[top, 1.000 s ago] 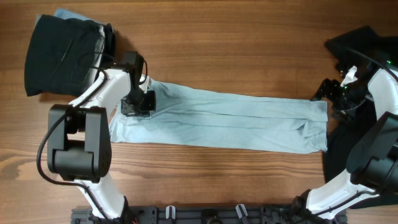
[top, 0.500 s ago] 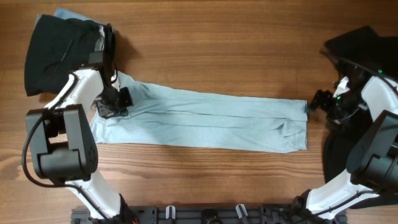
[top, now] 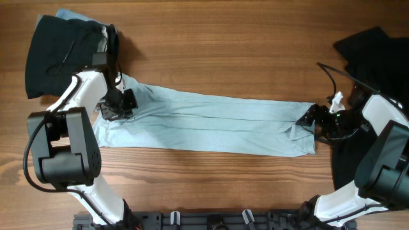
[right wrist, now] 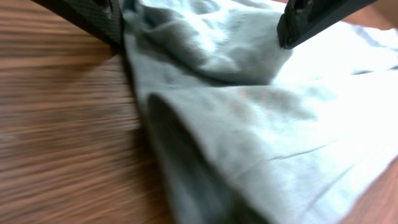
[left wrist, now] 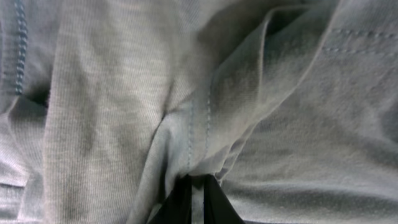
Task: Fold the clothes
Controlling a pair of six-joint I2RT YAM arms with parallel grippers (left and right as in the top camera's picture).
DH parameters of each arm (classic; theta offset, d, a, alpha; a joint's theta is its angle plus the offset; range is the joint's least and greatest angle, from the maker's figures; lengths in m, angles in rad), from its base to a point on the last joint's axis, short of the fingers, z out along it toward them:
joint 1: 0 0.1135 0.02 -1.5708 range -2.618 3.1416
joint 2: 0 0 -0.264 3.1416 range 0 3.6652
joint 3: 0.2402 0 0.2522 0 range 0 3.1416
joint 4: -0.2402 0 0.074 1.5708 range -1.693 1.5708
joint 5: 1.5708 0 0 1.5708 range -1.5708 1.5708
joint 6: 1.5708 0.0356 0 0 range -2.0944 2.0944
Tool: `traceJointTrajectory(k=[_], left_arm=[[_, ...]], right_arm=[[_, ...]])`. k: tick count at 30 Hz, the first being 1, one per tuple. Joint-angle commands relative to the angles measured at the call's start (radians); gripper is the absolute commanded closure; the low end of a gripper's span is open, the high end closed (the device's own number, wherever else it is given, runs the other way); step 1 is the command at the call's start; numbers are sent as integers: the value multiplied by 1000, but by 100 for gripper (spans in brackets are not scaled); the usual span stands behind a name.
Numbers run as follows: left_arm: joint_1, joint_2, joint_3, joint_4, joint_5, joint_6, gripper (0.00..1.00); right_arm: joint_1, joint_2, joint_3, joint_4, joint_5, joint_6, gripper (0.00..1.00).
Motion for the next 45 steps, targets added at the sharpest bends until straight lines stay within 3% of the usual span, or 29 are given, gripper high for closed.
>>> traceJointTrajectory(k=[1, 8, 14, 16, 18, 22, 23, 24, 25, 30, 33, 35, 38, 39, 40, 42, 45], left_arm=[[-3, -5, -18, 18, 3, -15, 91], [-3, -5, -18, 20, 3, -15, 91], [-3, -5, -18, 24, 3, -12, 91], [-3, -5, -18, 29, 3, -12, 90], [-3, -5, -18, 33, 3, -12, 90], [-3, -5, -18, 34, 3, -12, 89], [-3, -5, -18, 34, 3, -12, 88], [-3, -5, -18, 34, 3, -12, 88], [-3, -5, -18, 34, 3, -12, 87], [-3, -5, -18, 34, 3, -12, 86], [-3, -5, -18, 33, 3, -12, 85], [-3, -5, -18, 34, 3, -11, 84], [-3, -5, -18, 37, 2, -11, 83], [-3, -5, -18, 38, 2, -11, 83], [-3, -5, -18, 41, 3, -11, 83], [-3, -5, -18, 45, 3, -11, 83], [-3, -5, -18, 45, 3, -11, 82]], right_arm=[[58, 53, -66, 39, -68, -40, 22], [69, 50, -33, 19, 237, 117, 26], [60, 47, 20, 1, 45, 22, 26], [60, 47, 14, 3, 9, 16, 35], [60, 47, 5, 16, -23, 8, 51], [60, 47, -3, 41, -69, -3, 58], [60, 47, -3, 55, -67, -2, 51], [60, 47, -3, 61, -54, -1, 34], [60, 47, -3, 66, -35, 4, 26], [58, 47, -3, 66, -8, -26, 18], [49, 47, 2, 54, 193, 118, 19], [33, 47, 16, 57, 247, 120, 26], [2, 47, 51, 44, 245, 134, 55], [-9, 47, 66, 37, 240, 135, 56], [-18, 47, 81, 31, 233, 133, 51], [-31, 47, 102, 21, 190, 100, 27], [-21, 51, 101, 16, 68, -19, 11]])
